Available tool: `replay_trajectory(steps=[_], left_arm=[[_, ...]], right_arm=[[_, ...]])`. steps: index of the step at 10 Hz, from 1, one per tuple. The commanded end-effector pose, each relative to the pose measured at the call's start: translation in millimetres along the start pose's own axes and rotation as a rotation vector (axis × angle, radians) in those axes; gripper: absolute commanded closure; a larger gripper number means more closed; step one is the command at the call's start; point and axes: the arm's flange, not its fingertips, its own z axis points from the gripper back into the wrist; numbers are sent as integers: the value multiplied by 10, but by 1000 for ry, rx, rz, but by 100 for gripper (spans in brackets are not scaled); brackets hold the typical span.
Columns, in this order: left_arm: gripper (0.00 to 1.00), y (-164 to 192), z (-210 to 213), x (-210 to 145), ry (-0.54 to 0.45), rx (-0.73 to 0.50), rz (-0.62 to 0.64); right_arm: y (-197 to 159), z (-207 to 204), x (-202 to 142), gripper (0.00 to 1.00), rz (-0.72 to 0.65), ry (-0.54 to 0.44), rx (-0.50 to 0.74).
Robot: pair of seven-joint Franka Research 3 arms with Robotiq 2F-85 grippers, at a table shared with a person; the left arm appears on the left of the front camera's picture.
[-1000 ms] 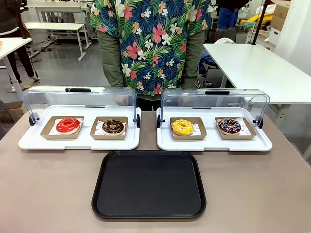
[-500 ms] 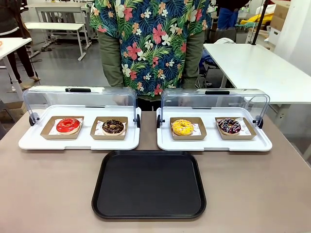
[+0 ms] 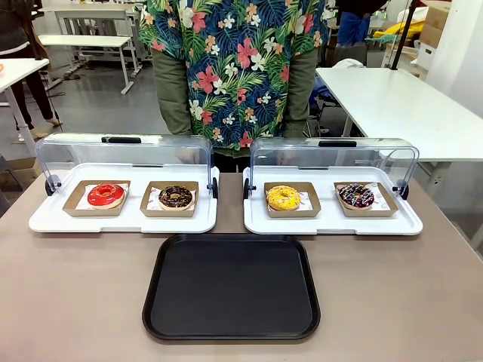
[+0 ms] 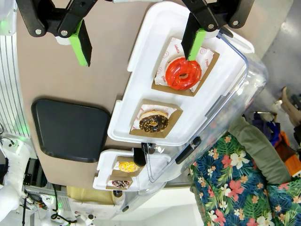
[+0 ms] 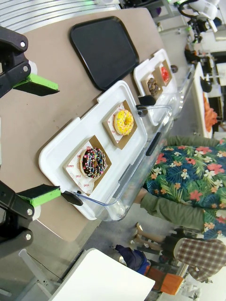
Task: Move the second donut from the left to the tray.
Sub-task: Pick up the Paper togo box containing the Donut indicated by the person and place it on the Handle tray.
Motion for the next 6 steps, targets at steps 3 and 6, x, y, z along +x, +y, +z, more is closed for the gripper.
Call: replay_trajectory(steps=[3,6], left_arm=[[0,-9,11,28,12,-3,9],[0,-9,11,28,12,-3,9]], right_arm=[[-37,-4,22,0,26,-28,-8],[-37,-4,22,0,26,-28,-8]])
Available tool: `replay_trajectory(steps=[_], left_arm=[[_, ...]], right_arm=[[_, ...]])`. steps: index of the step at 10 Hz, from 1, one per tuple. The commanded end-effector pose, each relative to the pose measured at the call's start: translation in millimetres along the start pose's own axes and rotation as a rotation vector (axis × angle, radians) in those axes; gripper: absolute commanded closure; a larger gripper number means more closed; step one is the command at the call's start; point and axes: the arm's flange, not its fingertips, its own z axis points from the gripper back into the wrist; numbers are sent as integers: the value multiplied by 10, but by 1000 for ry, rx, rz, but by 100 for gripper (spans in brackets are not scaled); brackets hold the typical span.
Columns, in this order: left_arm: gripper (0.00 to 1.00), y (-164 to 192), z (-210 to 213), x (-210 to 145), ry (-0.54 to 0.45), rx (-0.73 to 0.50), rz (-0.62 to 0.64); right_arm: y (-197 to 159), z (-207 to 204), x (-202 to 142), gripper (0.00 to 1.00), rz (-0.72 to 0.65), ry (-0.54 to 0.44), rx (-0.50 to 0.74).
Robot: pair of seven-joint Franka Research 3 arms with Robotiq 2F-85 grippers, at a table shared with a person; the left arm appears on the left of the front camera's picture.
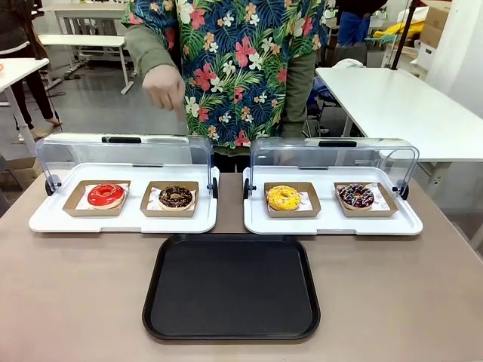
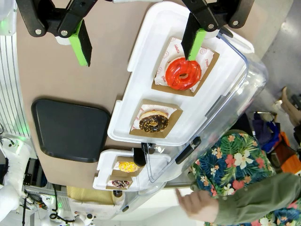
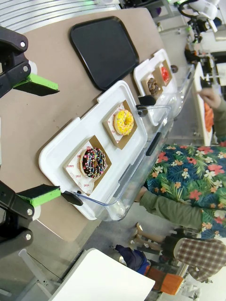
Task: Move the second donut from the left to the tray.
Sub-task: Pick up the Paper togo box containing the Donut indicated by the person and place it on the Handle tray.
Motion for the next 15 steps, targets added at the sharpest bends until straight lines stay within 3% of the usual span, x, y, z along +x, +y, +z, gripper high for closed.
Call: replay_trajectory(steps=[1,15], left_arm=[[0,-9,10,28,12,-3,9],[0,0,0,0,0,0,0]], right_arm=[[-37,-4,23,0,26,-28,-8],[-37,-4,23,0,26,-28,-8]])
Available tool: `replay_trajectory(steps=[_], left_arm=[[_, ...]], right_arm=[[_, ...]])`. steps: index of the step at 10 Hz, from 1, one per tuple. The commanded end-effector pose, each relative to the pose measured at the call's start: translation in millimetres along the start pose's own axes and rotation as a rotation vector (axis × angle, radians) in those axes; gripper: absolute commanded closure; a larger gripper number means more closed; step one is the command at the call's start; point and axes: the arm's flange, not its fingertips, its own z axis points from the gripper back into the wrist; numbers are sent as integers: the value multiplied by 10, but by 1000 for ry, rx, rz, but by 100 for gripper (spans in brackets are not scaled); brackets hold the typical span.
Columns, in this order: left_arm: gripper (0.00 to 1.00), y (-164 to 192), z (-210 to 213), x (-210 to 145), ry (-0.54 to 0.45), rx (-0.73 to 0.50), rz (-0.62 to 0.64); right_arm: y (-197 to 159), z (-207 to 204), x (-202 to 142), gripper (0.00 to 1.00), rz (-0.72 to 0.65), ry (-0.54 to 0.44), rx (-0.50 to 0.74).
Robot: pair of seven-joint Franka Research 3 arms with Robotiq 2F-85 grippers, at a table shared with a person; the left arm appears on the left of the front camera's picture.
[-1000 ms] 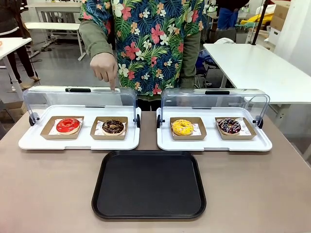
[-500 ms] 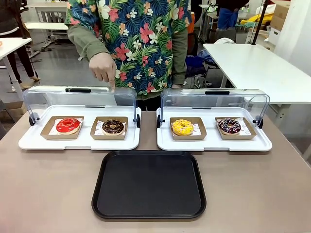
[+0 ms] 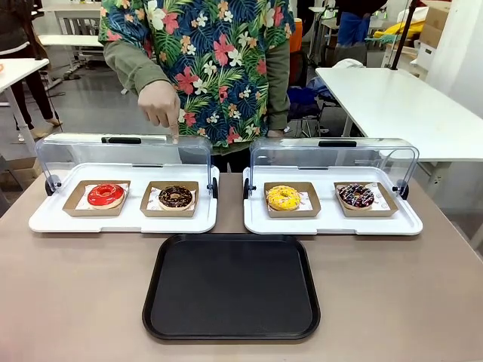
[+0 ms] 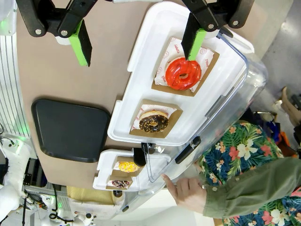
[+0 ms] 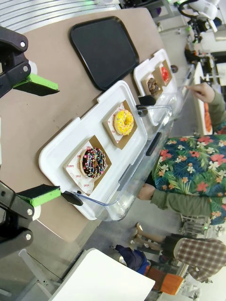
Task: Move the second donut from the left to the tray.
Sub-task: Pick up the Paper togo box containing the Donut indicated by the person and place it on the Handle tray.
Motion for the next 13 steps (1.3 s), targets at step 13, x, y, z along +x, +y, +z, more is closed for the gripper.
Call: replay_trajectory(steps=[13], left_arm=[[0,-805,-3005,1859,794,-122,-318]], right_arm=[[-37,-4,23,0,26,-28,-8]])
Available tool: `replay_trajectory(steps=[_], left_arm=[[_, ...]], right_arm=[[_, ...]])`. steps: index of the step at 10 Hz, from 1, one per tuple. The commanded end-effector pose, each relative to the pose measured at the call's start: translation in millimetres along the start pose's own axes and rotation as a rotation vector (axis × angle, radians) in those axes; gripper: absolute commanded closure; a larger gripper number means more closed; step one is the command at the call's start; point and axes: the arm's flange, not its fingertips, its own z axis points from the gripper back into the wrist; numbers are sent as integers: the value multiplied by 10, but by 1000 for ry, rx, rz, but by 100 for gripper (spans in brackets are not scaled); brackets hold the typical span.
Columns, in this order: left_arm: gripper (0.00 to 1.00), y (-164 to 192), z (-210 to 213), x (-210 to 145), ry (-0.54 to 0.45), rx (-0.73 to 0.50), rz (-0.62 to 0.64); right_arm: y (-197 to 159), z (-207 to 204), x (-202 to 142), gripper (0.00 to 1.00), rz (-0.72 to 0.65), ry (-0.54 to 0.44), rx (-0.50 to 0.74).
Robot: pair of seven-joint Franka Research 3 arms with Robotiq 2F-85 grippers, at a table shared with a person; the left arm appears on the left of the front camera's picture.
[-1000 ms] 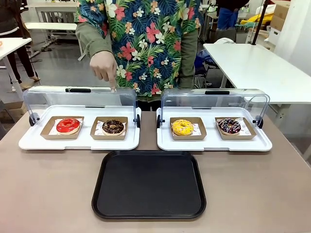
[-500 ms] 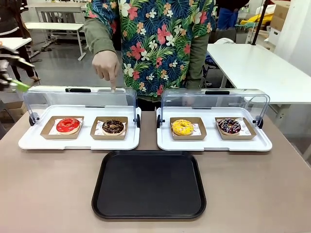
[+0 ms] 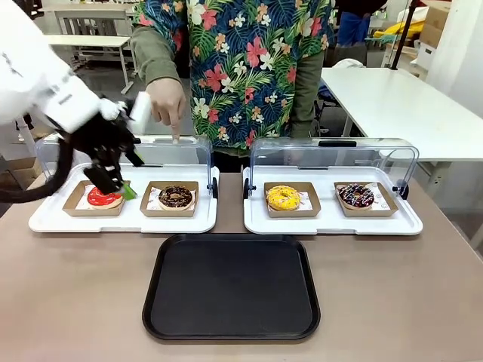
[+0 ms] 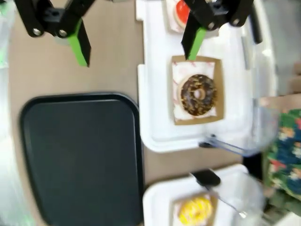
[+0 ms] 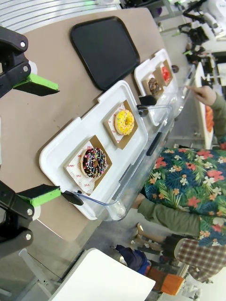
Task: Move the second donut from the left to the tray.
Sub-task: Pick up the Paper togo box containing the Donut indicated by the person and place it on the Handle tray.
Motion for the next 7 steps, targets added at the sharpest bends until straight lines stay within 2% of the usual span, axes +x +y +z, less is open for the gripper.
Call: replay_trajectory(steps=[1,3,5,7], left_arm=[[0,139,-309,34,145,31,28],[0,308,-669,126,197,44,-26],[0,491,-917,63,220,23,-49],[0,586,-966,-72,178,39,-73]], right_arm=[[-28,-3,12,0,25,-33,-8],[-28,-3,12,0,25,-33,-8],[-28,-3,12,0,25,-33,-8],[-28,-3,12,0,25,-33,-8]])
